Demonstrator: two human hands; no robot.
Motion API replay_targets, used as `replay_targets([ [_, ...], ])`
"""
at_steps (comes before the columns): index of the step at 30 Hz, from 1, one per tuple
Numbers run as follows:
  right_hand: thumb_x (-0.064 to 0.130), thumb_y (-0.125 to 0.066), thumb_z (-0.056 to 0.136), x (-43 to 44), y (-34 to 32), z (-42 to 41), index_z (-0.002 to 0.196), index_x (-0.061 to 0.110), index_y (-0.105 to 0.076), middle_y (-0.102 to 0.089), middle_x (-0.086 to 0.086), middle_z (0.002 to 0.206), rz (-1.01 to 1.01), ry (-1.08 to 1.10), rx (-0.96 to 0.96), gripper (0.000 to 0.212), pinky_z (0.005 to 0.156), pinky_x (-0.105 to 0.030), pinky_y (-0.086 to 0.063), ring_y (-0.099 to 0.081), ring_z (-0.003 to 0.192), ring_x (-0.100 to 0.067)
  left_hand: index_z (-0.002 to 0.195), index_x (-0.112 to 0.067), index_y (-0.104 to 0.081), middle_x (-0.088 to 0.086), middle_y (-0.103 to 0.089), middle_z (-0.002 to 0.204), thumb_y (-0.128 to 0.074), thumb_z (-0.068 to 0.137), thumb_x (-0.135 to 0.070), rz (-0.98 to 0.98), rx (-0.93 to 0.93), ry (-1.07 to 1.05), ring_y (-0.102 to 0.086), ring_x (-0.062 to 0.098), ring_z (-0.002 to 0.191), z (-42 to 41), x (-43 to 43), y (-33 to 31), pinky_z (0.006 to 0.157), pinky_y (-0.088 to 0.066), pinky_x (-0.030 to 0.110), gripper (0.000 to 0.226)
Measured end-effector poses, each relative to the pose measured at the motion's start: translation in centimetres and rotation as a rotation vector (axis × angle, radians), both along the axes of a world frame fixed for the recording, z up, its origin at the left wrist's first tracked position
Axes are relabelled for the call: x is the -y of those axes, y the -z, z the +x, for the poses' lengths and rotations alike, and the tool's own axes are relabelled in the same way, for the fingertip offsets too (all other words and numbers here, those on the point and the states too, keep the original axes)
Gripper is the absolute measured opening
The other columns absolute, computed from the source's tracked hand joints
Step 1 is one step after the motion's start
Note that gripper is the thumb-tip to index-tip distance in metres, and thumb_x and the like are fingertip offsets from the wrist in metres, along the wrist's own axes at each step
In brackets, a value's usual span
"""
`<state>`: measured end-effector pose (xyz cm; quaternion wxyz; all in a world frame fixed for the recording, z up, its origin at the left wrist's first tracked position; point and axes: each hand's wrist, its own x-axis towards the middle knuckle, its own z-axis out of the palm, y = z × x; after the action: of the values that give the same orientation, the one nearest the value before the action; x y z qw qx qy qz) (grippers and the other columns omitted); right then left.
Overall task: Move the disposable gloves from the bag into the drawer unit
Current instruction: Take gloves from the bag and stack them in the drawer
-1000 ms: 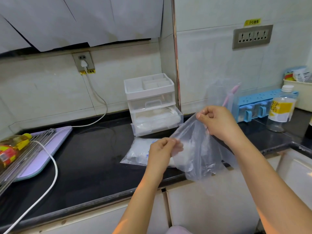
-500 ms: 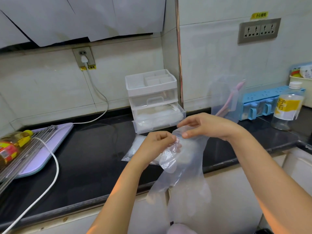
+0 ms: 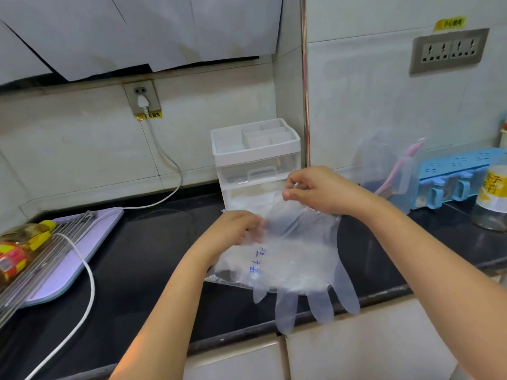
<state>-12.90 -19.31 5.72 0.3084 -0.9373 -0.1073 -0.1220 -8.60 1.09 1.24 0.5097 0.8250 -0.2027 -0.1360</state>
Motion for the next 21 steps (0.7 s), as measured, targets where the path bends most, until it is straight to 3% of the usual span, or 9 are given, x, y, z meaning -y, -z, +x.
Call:
replay_targets([
  [2,0.03,-0.059,0.093,-0.1,-0.3,1.1,0.075,0.028,-0.058,-0.056,0.006,0.054,-0.006,-0.029,-0.029,0.019,0.052,-0.021,-0.036,-0.045,0.043,-0.003,0.1,-0.013,-0.07,-0.002,-0.071,0.081,-0.064,0.089,-0.032,-0.016,0.002,0.045,-0.065,0.01,0.077,0.9,0.1,-0.5,0.079,-0.053,0.024,0.023],
  [5,0.032,-0.058,0.093,-0.1,-0.9,2.6,0.078,0.028,-0.059,-0.055,0.005,0.051,0.03,-0.042,-0.051,0.016,0.049,-0.02,-0.036,-0.044,0.043,-0.005,0.09,-0.012,-0.071,0.004,-0.071,0.079,-0.067,0.085,-0.013,0.053,0.087,0.005,-0.066,0.01,0.073,1.8,0.5,-1.1,0.078,-0.053,0.025,0.007],
  [10,0.03,-0.057,0.095,0.8,-1.6,6.2,0.07,0.019,-0.056,-0.057,0.007,0.054,0.236,0.107,0.03,0.027,0.052,-0.023,-0.04,-0.05,0.051,-0.009,0.08,-0.011,-0.07,0.008,-0.071,0.078,-0.054,0.086,-0.004,0.127,0.329,-0.361,-0.067,0.021,0.075,5.5,-0.2,-3.4,0.076,-0.055,0.033,0.018],
  [13,0.025,-0.054,0.095,0.8,-0.8,9.3,0.066,0.014,-0.054,-0.058,-0.001,0.063,0.417,0.258,0.119,0.031,0.053,-0.025,-0.041,-0.05,0.056,-0.013,0.092,-0.014,-0.064,-0.002,-0.064,0.076,-0.048,0.09,-0.009,0.101,0.581,-0.54,-0.06,0.012,0.071,6.4,-0.2,-4.9,0.064,-0.048,0.024,0.017],
  [17,0.018,-0.051,0.095,1.0,1.5,12.1,0.061,0.01,-0.045,-0.048,0.0,0.058,0.51,0.415,0.181,0.035,0.05,-0.025,-0.033,-0.043,0.055,-0.015,0.096,-0.018,-0.064,-0.007,-0.063,0.08,-0.049,0.091,-0.011,-0.025,0.782,-0.471,-0.058,0.007,0.073,5.3,2.0,-5.3,0.067,-0.047,0.023,0.017],
  [21,0.02,-0.054,0.094,1.4,4.0,13.2,0.071,0.007,-0.054,-0.051,-0.002,0.067,0.509,0.491,0.193,0.026,0.053,-0.024,-0.037,-0.049,0.063,-0.017,0.095,-0.012,-0.068,-0.001,-0.068,0.085,-0.05,0.092,-0.013,0.141,0.74,-0.305,-0.061,0.016,0.078,5.8,4.9,-3.6,0.073,-0.049,0.029,0.019],
])
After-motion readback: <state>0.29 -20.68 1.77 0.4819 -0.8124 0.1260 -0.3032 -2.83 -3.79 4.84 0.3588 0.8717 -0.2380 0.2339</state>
